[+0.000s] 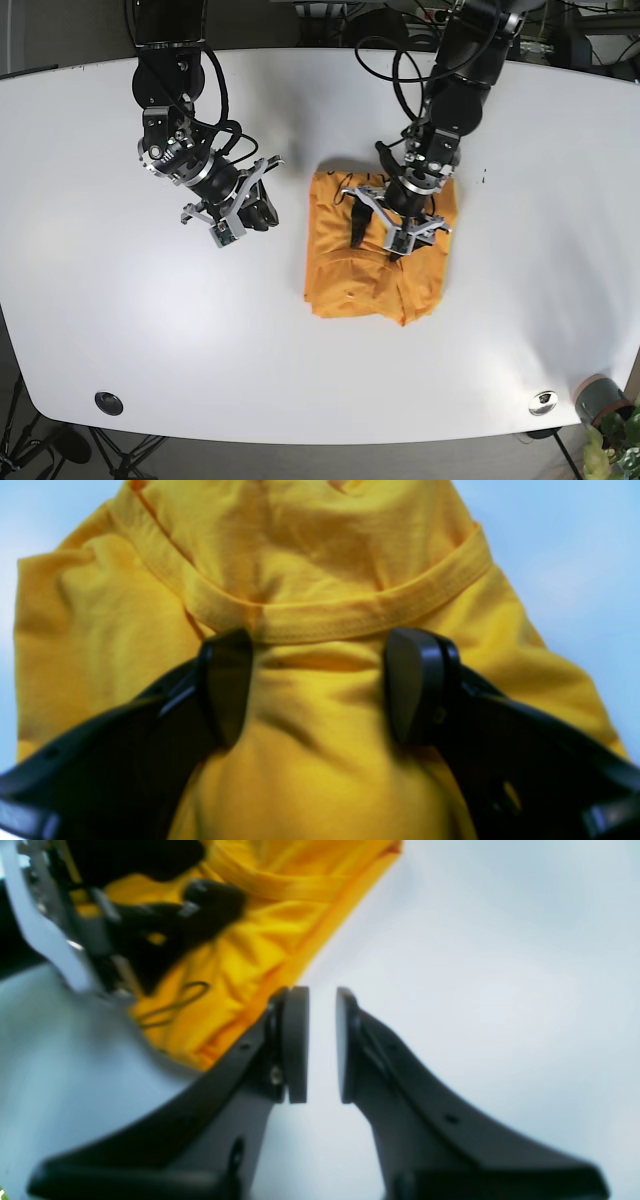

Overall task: Fold the T-shirt properly
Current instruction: 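Carry the folded shirt with the left gripper to the table edge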

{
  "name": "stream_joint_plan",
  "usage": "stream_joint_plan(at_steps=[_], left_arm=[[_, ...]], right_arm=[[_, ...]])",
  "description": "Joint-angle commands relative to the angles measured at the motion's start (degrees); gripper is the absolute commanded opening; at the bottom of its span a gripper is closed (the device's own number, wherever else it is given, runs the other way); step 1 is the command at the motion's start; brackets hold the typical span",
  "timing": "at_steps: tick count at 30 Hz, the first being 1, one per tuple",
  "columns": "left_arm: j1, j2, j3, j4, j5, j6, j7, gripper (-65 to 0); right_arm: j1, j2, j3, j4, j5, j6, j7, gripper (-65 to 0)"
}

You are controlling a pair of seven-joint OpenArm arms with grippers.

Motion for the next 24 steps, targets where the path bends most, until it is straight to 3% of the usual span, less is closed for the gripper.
stream_joint_plan(at_steps=[1,8,24], left_arm=[[1.0,-4.2,-1.2,-1.2,-3.6,0.5,10.2,-25.4],[0.9,-12.1,-6.1,-1.4,-11.2,-4.9,13.2,-25.6],[0.5,-28.0,-12.0,-15.2,-11.8,-18.1,12.8,-25.6]], right_arm=[[0.7,0.1,0.1,1.3,1.1,0.26,1.4,-56.6],[0.7,0.1,1.6,1.3,1.1,0.17,1.4,-56.6],[0.4,0.0,1.7,2.5,1.1,-0.18,1.4,-56.8]])
